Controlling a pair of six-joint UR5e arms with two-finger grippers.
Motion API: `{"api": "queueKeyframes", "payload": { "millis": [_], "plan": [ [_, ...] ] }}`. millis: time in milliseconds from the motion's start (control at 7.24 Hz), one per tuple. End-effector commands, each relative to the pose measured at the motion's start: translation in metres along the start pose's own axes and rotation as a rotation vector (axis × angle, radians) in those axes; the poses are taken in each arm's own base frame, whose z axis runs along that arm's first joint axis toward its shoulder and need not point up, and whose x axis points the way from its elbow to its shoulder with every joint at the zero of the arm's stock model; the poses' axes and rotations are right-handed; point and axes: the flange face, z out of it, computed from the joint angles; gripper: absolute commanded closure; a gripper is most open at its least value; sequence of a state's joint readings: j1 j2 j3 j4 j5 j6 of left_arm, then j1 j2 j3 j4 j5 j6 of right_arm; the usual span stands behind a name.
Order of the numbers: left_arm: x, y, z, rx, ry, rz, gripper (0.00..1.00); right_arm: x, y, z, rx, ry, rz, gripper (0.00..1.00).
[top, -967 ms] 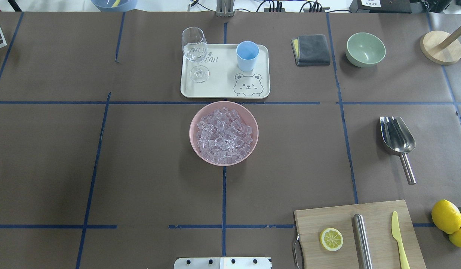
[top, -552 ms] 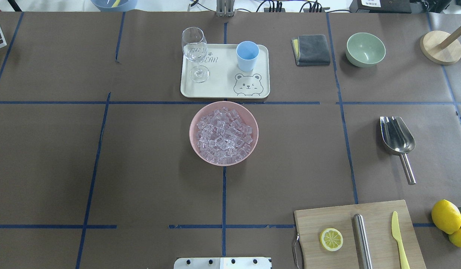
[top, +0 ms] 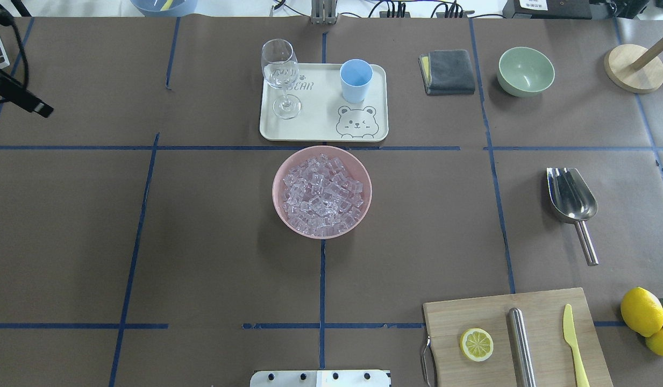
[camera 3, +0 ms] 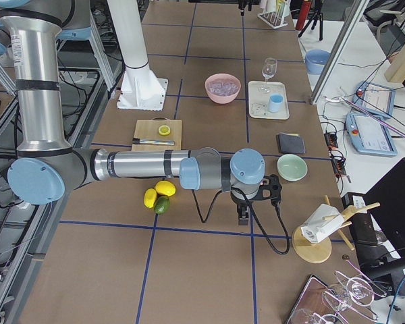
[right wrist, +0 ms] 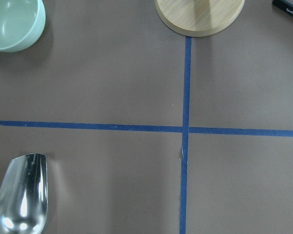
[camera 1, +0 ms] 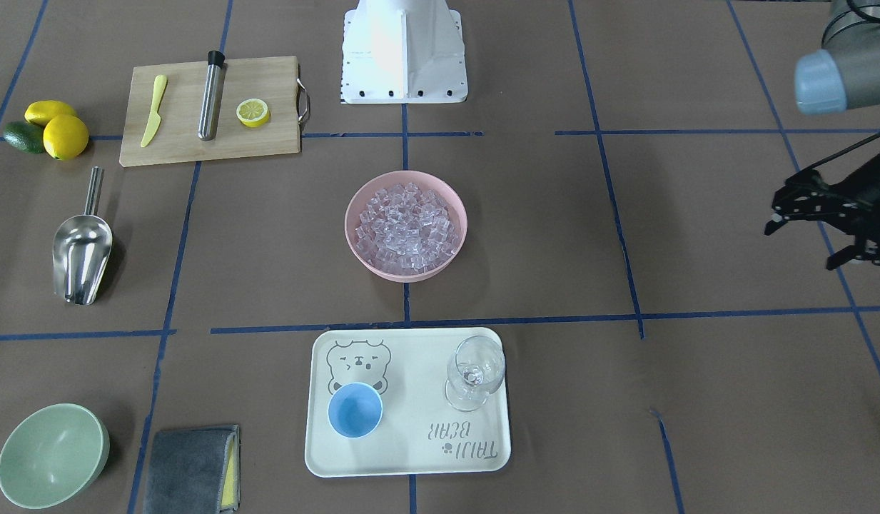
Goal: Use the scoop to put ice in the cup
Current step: 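Move the left gripper in over the table beside the pink bowl, then lower the right gripper and grasp the metal scoop's handle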
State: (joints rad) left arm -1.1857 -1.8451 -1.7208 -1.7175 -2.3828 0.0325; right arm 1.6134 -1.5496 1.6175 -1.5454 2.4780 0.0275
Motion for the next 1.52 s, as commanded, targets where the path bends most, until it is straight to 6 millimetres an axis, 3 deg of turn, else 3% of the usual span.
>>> {"api": "queueKeyframes", "payload": {
  "millis": [0,276,414,552,690,828,1105,1381],
  "plan": [
    [0.074,-0.027,0.052,0.104,0.089,0.277,0.0,-0.045,0.001,0.013,-0.018,-0.01,0.034,0.0],
    [0.159,-0.049,0.127,0.156,0.217,0.491,0.0,-0.105,0.007,0.032,-0.052,-0.011,0.043,0.0],
    [0.187,-0.054,0.137,0.19,0.257,0.554,0.0,-0.121,0.018,0.033,-0.061,-0.013,0.077,0.0],
    [0.202,-0.064,0.135,0.213,0.274,0.572,0.0,-0.137,0.032,0.04,-0.075,0.001,0.096,0.0],
    [0.211,-0.067,0.134,0.22,0.283,0.583,0.0,-0.166,0.05,0.051,-0.09,0.047,0.102,0.0],
    [0.213,-0.068,0.132,0.227,0.284,0.592,0.0,-0.182,0.067,0.07,-0.13,0.069,0.077,0.0],
    [0.219,-0.07,0.124,0.244,0.285,0.614,0.0,-0.184,0.109,0.116,-0.148,0.128,0.041,0.0],
    [0.22,-0.07,0.121,0.282,0.287,0.644,0.0,-0.204,0.125,0.154,-0.147,0.11,0.052,0.0]
  ]
}}
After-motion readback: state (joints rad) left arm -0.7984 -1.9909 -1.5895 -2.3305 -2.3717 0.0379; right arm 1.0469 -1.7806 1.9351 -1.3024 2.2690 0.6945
